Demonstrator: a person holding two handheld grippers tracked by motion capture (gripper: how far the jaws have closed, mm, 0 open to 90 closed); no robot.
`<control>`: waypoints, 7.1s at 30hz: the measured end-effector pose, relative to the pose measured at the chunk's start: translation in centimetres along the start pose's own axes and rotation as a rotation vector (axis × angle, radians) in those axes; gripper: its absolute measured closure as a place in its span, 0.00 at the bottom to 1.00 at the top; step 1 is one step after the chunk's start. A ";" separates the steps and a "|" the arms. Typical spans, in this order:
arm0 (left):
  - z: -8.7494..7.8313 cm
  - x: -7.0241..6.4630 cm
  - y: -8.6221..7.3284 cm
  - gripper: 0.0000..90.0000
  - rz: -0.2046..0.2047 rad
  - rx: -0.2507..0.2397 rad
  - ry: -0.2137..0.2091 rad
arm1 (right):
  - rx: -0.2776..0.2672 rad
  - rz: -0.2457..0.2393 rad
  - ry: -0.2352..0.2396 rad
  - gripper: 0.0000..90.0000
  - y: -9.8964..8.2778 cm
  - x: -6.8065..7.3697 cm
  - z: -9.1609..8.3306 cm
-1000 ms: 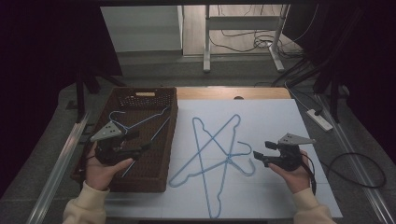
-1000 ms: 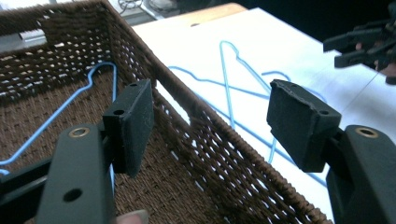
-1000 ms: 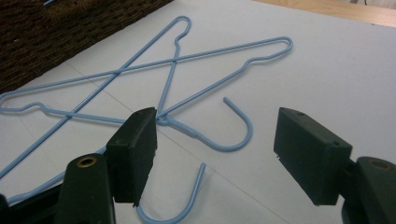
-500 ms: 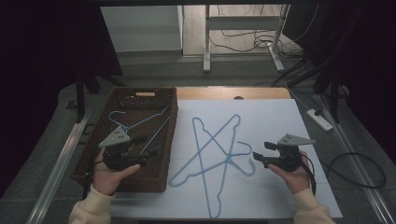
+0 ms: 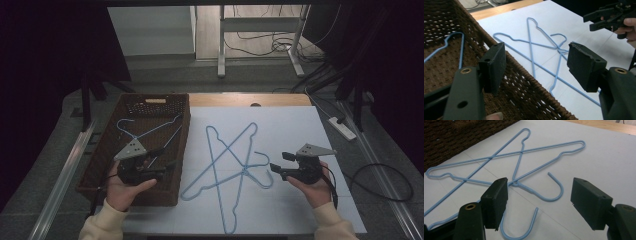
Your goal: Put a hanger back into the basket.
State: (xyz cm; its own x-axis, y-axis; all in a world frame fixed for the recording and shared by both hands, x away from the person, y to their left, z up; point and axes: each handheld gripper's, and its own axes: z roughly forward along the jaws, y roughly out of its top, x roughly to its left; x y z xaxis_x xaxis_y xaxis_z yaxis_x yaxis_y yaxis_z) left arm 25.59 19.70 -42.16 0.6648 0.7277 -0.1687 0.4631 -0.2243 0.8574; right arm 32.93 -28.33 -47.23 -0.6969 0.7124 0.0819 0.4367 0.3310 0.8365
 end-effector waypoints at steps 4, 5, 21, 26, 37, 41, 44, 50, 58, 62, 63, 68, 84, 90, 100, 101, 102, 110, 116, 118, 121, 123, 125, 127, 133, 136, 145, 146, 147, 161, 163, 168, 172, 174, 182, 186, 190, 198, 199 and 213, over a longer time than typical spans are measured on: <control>0.3 0.1 0.0 0.36 -0.003 0.005 -0.001 | 0.005 0.000 0.001 0.35 0.0 -0.1 0.2; 0.3 0.1 0.0 0.36 -0.002 0.006 -0.002 | 0.006 0.001 0.004 0.35 0.1 -0.1 0.3; 1.0 -0.2 -0.3 0.36 0.006 0.031 -0.008 | 0.096 -0.078 0.004 0.37 0.8 1.5 1.3; 0.9 -0.2 -0.3 0.36 0.004 0.025 -0.006 | 0.184 -0.097 0.006 0.37 1.1 2.3 2.4; 1.1 -0.2 -0.3 0.36 0.005 0.032 -0.009 | 0.356 -0.145 0.007 0.38 1.3 3.8 5.4; 1.2 -0.2 -0.3 0.36 0.006 0.032 -0.009 | 0.404 -0.154 0.014 0.40 1.2 4.3 6.4; 1.2 -0.2 -0.3 0.36 0.005 0.032 -0.008 | 0.440 -0.150 0.022 0.42 1.2 4.4 7.0; 1.1 -0.2 -0.3 0.36 0.007 0.030 -0.006 | 0.509 -0.139 0.038 0.58 1.3 4.4 8.2; 1.1 -0.3 -0.3 0.36 0.008 0.031 -0.006 | 0.547 -0.141 0.049 0.83 1.5 4.7 8.6; 1.0 -0.3 -0.3 0.36 0.010 0.032 -0.005 | 0.567 -0.126 0.046 0.95 1.7 4.7 8.7; 1.0 -0.3 -0.3 0.36 0.011 0.032 -0.005 | 0.570 -0.122 0.045 0.96 1.7 4.7 8.7; 1.0 -0.3 -0.3 0.36 0.010 0.033 -0.008 | 0.562 -0.095 0.055 0.96 1.9 4.8 8.6; 0.5 -1.6 1.0 0.37 0.026 -0.003 -0.020 | 0.511 -0.117 0.054 0.97 3.4 5.1 7.3; 1.2 -2.9 1.8 0.36 0.043 0.014 -0.043 | 0.498 -0.127 0.056 0.96 3.9 5.3 6.9; 5.0 -5.5 2.5 0.36 0.071 0.085 -0.109 | 0.488 -0.124 0.063 0.96 4.5 5.4 6.6; 5.3 -5.6 2.5 0.36 0.070 0.090 -0.111 | 0.485 -0.121 0.064 0.96 4.5 5.4 6.5; 5.5 -5.6 2.4 0.36 0.069 0.094 -0.116 | 0.485 -0.121 0.064 0.96 4.5 5.4 6.5; 8.1 -6.0 1.3 0.37 0.074 0.155 -0.130 | 0.474 -0.118 0.064 0.96 4.7 5.3 6.4; 9.1 -6.7 1.4 0.38 0.102 0.176 -0.112 | 0.470 -0.119 0.063 0.96 4.9 5.3 6.4; 9.3 -7.0 1.4 0.38 0.109 0.179 -0.104 | 0.469 -0.119 0.063 0.96 4.9 5.3 6.4; 9.8 -7.4 1.5 0.38 0.118 0.185 -0.112 | 0.467 -0.122 0.064 0.96 5.1 5.4 6.4; 10.2 -7.7 1.5 0.37 0.117 0.198 -0.109 | 0.465 -0.120 0.065 0.96 5.2 5.4 6.3; 10.4 -7.9 1.5 0.37 0.124 0.214 -0.110 | 0.463 -0.120 0.067 0.96 5.2 5.3 6.3; 11.0 -8.3 1.3 0.37 0.120 0.234 -0.121 | 0.462 -0.121 0.068 0.96 5.2 5.3 6.3; 13.0 -8.8 0.3 0.37 0.138 0.308 -0.114 | 0.459 -0.119 0.070 0.96 5.3 5.3 6.2; 14.1 -8.6 -0.4 0.37 0.122 0.325 -0.097 | 0.454 -0.121 0.071 0.96 5.3 5.3 6.1; 15.8 -8.3 -1.1 0.39 0.135 0.308 -0.036 | 0.448 -0.120 0.072 0.96 5.4 5.3 6.0; 16.2 -8.3 -1.2 0.39 0.141 0.322 -0.039 | 0.448 -0.121 0.073 0.96 5.4 5.3 6.0; 16.5 -8.3 -1.3 0.39 0.138 0.332 -0.042 | 0.447 -0.121 0.073 0.96 5.4 5.3 5.9; 18.3 -7.6 -1.7 0.87 0.132 0.384 -0.034 | 0.422 -0.118 0.076 0.97 5.8 5.1 5.4; 18.2 -7.6 -1.7 0.93 0.137 0.378 -0.039 | 0.416 -0.119 0.076 0.96 5.8 5.1 5.3; 18.2 -7.9 -1.7 0.95 0.165 0.367 -0.041 | 0.395 -0.131 0.076 0.95 5.8 5.0 5.3; 17.9 -8.0 -1.4 0.96 0.172 0.340 -0.019 | 0.275 -0.121 0.106 0.71 6.3 4.9 4.5; 17.7 -8.0 -1.3 0.96 0.171 0.318 -0.007 | 0.190 -0.135 0.078 0.58 6.7 5.1 3.8; 17.0 -8.1 -0.7 0.97 0.167 0.252 0.030 | -0.102 -0.162 0.069 0.45 7.1 5.2 -0.3; 16.6 -8.1 -0.3 0.97 0.156 0.227 0.026 | -0.156 -0.165 0.087 0.49 6.7 5.1 -1.6; 16.0 -8.3 0.3 0.97 0.150 0.204 0.008 | -0.162 -0.185 0.106 0.46 5.5 4.9 -2.6; 13.9 -8.6 1.9 0.97 0.102 0.149 -0.048 | -0.141 -0.141 0.081 0.44 3.1 3.6 -3.0; 13.6 -8.6 2.2 0.97 0.097 0.143 -0.057 | -0.135 -0.133 0.075 0.44 2.8 3.4 -3.0; 7.4 -7.3 5.5 0.97 0.023 -0.003 -0.144 | -0.083 -0.074 0.044 0.42 1.0 1.7 -2.0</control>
State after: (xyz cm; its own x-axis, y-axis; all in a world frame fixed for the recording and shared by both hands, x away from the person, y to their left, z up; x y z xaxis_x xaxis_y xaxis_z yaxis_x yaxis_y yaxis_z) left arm 27.59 8.37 -39.81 0.7525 0.6220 -0.2166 0.4450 -0.2378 0.8634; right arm 31.06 -27.97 -45.14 -0.7504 0.6597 0.0408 0.3361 0.3277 0.8830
